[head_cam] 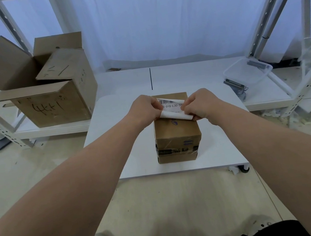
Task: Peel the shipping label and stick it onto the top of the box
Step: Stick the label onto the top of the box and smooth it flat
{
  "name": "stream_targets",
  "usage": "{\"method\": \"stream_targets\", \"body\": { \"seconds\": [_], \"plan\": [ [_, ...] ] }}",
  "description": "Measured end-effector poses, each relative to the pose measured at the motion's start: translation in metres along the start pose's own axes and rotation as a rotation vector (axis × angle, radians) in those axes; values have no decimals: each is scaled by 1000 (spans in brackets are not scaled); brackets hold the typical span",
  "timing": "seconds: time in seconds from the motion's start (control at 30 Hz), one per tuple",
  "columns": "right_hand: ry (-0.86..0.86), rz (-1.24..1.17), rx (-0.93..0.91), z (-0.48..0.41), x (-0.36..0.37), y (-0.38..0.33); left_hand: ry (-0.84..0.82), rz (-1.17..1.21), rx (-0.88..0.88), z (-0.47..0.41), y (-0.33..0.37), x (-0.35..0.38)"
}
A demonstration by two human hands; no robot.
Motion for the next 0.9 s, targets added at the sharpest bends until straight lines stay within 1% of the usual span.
{"method": "stream_targets", "body": {
  "seconds": [0.27,0.43,0.8,0.9],
  "plan": [
    [0,-31,-6,-3,2,2,7,-82,69,-3,-1,0],
    [-7,25,-41,-3,5,1,6,-112,97,-3,1,-3],
    [28,73,-65,-2,2,-3,-10,-32,79,-2,2,-2],
    [34,96,-75,-3,1,-3,-8,-47,94,-2,4,-2]
  ]
}}
Point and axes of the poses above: each hand's wrist, its own z-axis away from the middle knuckle, its own x-axis out of the palm, y = z × x, the point moved 7 cm from there along -z, towards the middle knuckle, and after that the axes turned 15 degrees about y, right-handed, at the moved point
